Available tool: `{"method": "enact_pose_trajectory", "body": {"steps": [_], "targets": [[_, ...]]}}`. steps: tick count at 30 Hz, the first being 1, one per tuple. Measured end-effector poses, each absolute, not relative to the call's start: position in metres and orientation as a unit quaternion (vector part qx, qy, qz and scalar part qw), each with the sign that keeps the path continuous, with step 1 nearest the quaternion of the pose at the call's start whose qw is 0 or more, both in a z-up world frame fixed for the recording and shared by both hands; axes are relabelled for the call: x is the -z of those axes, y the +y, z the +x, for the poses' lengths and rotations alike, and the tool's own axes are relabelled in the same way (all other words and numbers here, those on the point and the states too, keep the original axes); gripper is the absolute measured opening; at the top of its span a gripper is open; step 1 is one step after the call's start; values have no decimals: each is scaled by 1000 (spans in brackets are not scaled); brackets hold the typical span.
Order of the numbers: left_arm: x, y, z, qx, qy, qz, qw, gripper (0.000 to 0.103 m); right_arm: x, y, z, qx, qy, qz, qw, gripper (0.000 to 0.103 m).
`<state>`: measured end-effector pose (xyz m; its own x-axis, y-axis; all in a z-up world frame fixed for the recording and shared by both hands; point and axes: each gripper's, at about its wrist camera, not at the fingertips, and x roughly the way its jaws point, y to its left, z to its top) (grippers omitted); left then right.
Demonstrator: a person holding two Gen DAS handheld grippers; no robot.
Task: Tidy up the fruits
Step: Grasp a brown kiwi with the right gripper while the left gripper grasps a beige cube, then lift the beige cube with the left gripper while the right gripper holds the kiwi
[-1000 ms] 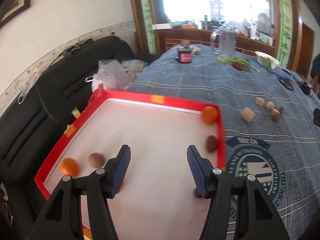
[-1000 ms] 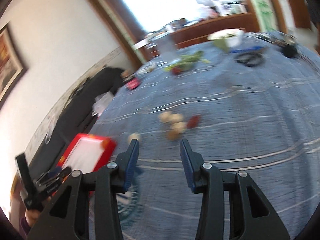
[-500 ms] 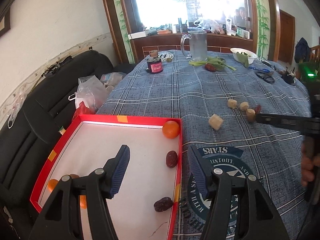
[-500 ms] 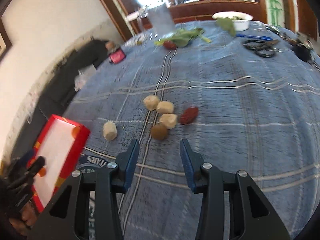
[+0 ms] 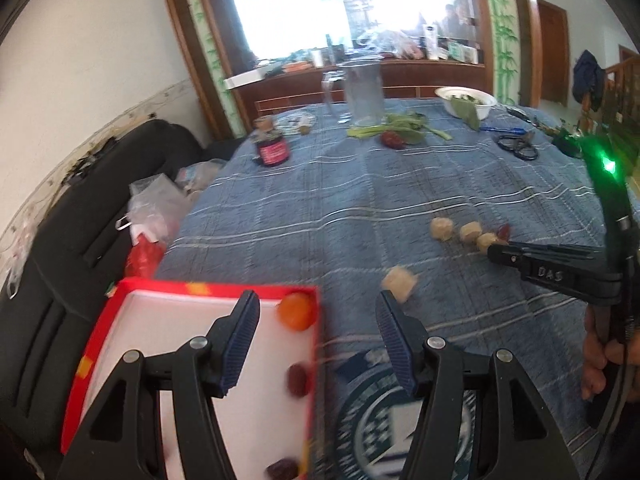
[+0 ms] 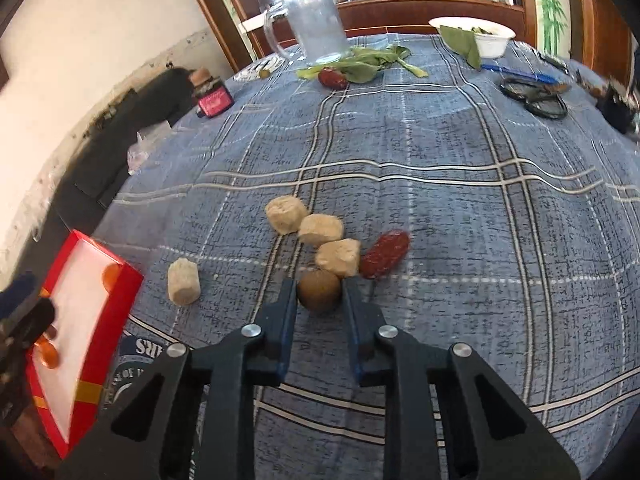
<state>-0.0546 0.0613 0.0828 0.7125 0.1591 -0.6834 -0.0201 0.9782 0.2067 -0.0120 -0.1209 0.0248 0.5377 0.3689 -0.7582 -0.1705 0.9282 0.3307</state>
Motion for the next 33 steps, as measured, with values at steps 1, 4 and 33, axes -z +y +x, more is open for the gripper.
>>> {"method": "enact_pose_trajectory", "body": {"steps": [1,4,33], "targets": [[-80,57,-49,-46,382,97,918,60,-28,-127,-11,-154,451,118,871,25],[-67,40,-27,-27,405,106,908,60,-42,-152,-10,-144,430,152,878,25],[-48,15,-22,34,426,38,903,30,-50,-199,-7,-102,405,232,878,24]]}}
